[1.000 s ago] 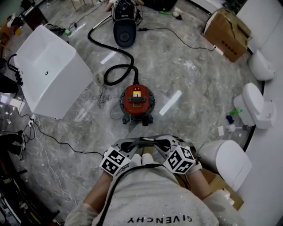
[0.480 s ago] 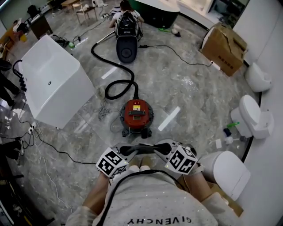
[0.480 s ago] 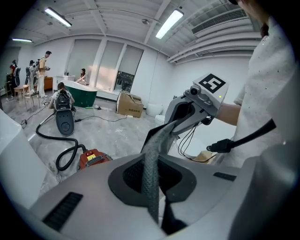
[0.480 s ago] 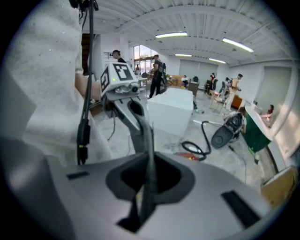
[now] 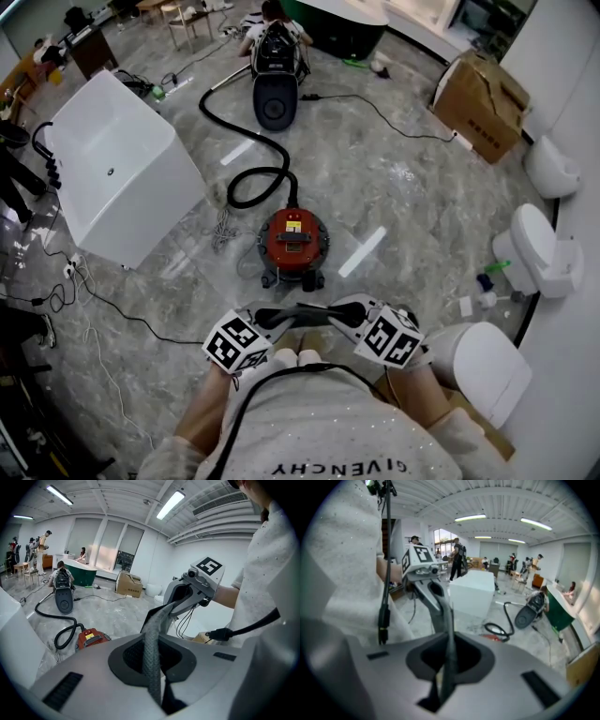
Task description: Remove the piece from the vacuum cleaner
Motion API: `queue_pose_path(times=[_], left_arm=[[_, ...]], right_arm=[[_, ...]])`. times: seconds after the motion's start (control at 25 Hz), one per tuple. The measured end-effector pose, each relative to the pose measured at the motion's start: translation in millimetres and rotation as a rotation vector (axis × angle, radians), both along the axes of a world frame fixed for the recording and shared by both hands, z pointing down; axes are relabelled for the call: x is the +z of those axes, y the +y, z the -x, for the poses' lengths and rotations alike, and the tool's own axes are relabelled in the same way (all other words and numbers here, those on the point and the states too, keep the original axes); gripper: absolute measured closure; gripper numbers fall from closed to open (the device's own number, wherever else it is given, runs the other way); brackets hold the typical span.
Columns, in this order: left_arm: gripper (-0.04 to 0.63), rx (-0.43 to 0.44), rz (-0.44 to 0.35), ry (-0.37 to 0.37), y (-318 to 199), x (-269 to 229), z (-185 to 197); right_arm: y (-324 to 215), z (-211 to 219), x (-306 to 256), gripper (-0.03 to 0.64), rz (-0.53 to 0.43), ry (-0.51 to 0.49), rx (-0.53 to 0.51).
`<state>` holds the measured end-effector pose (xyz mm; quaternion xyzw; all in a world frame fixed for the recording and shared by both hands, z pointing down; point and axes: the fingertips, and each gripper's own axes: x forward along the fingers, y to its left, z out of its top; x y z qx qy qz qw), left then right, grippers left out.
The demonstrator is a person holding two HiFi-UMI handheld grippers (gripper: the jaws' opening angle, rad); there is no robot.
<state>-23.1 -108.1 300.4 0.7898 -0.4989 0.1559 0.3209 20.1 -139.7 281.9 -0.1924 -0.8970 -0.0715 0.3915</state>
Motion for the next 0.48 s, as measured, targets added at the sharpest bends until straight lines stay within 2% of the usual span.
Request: queue_pose_path(times=[0.48], left_arm=[[0.561, 0.016, 0.035, -0.003, 7, 9, -11]], right_arm=[[6, -11, 12, 0.575, 0.007, 0.018, -0.004]])
